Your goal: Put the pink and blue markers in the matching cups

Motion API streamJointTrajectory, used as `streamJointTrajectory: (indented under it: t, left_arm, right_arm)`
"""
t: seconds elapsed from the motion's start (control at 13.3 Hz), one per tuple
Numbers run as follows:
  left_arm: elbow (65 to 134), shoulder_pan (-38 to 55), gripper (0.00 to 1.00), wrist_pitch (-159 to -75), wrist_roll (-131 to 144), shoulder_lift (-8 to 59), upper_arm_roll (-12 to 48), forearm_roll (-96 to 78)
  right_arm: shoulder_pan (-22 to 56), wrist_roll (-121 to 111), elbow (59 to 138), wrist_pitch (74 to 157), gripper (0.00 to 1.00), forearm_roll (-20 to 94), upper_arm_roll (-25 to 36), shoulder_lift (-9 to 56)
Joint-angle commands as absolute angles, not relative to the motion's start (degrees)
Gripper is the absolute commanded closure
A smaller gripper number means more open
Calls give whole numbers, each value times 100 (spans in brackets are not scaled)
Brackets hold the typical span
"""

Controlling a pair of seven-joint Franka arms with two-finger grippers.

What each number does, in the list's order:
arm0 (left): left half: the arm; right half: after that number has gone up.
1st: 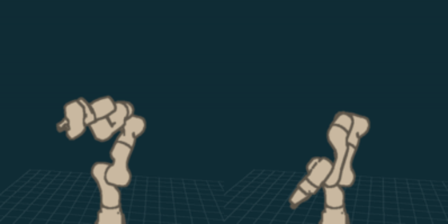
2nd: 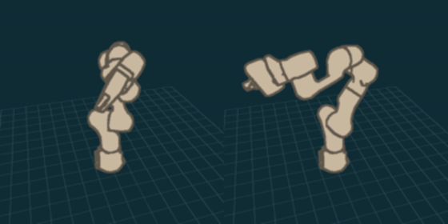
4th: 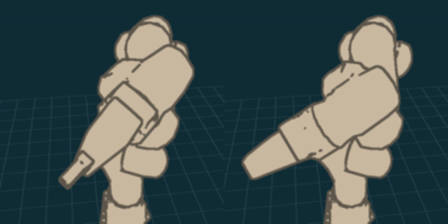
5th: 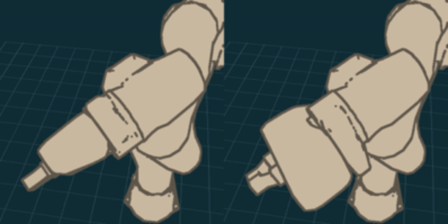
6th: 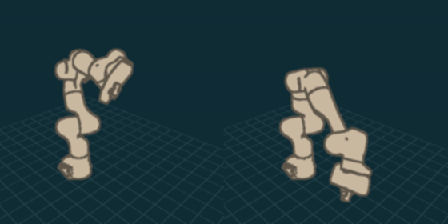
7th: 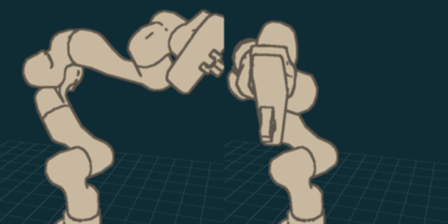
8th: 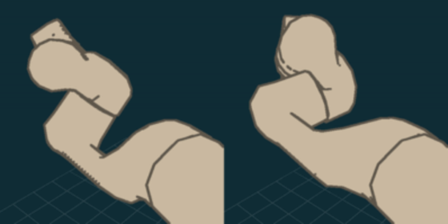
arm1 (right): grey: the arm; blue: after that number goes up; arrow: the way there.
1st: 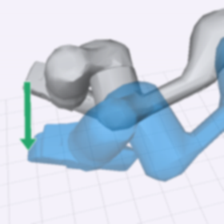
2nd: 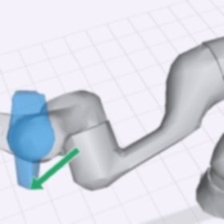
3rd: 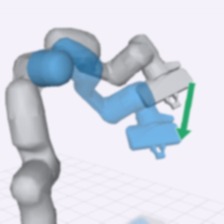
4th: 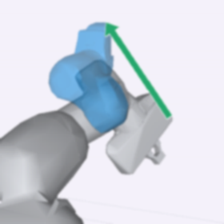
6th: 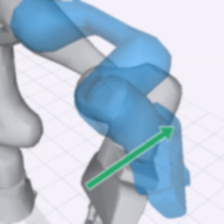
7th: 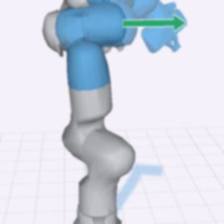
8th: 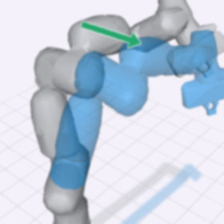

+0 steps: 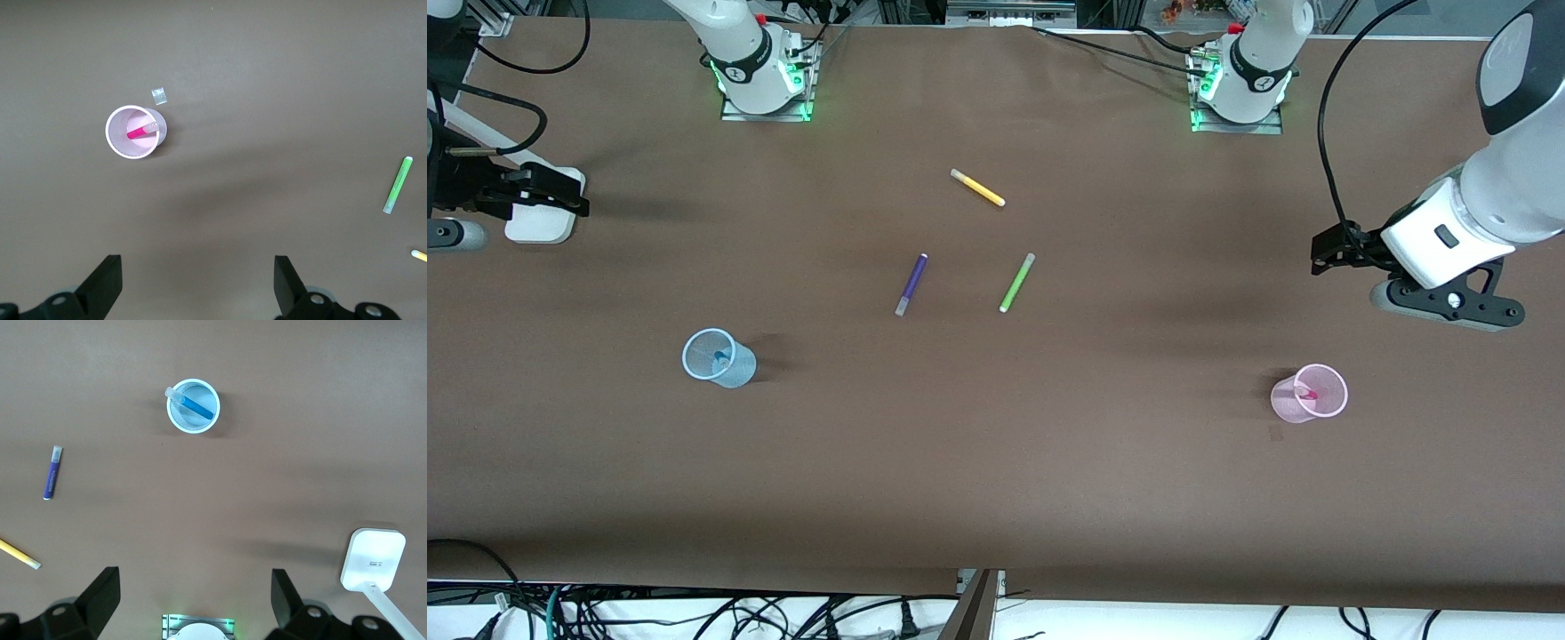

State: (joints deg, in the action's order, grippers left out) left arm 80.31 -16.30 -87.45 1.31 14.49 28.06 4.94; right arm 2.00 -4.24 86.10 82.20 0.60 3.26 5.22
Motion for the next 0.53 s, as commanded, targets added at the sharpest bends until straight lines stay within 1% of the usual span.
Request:
streamJointTrajectory:
  t: [0.0,0.15,0.45]
  left_arm:
    - [8015,-1652,0,-8613,211,1398,2856,659]
    - [8024,-1644,0,-8613,220,1389,2961,659]
    - [8024,-1626,0,-8596,220,1371,2936,650]
  right_arm:
    - [184,-369,8464,8200,0,-26,290,580]
    - [185,-360,8464,8209,0,-26,290,580]
    - [176,-360,8464,8209,0,-35,290,580]
